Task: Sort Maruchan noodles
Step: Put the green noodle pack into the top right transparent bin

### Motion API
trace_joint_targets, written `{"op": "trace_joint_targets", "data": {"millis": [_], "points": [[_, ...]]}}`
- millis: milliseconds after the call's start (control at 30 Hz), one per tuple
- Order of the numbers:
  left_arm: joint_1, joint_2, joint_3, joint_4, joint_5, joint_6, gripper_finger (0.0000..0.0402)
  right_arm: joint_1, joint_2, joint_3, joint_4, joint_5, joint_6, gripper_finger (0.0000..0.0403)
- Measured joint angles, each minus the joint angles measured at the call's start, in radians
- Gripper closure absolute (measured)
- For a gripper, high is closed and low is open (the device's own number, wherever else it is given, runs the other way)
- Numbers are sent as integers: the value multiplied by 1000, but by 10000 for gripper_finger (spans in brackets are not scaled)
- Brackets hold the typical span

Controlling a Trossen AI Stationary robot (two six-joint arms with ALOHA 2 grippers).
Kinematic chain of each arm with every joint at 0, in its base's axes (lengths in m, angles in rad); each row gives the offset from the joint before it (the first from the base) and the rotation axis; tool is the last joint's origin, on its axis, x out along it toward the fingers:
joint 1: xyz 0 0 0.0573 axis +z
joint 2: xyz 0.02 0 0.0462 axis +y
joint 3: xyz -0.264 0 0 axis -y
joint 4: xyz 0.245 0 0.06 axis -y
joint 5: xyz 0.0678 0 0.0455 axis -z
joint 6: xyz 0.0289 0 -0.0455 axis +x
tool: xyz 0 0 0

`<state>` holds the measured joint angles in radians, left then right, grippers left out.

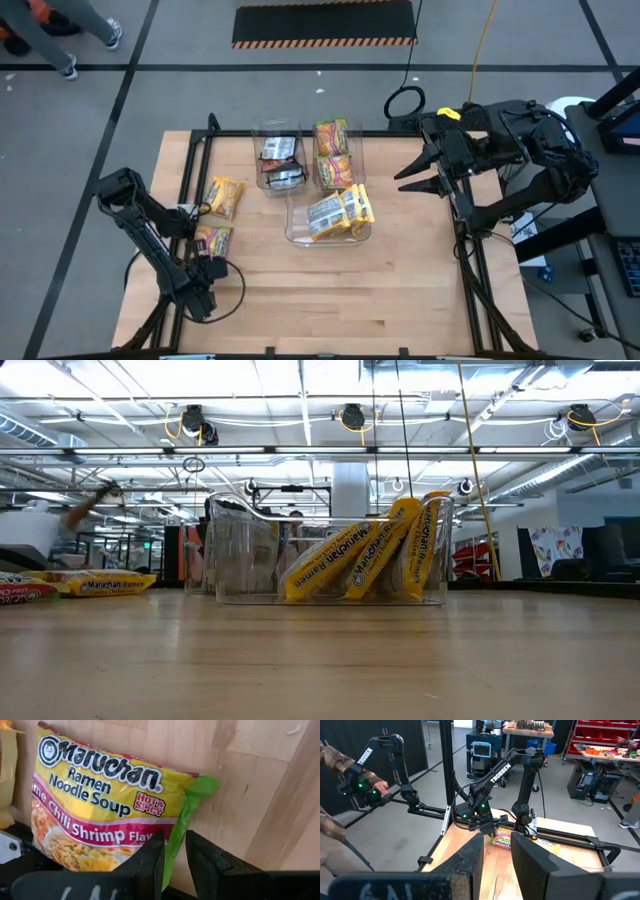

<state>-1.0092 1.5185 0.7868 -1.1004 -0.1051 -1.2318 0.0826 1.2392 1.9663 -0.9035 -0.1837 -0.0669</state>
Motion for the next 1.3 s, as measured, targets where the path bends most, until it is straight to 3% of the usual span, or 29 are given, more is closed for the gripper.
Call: {"op": "trace_joint_targets", "data": {"millis": [733, 1300], "points": [[0, 0, -12, 42, -27, 43, 316, 0, 0, 0, -19, 0, -9, 310], [0, 0, -103, 62, -32, -102, 317, 0, 0, 0, -19, -1, -8, 310]]}}
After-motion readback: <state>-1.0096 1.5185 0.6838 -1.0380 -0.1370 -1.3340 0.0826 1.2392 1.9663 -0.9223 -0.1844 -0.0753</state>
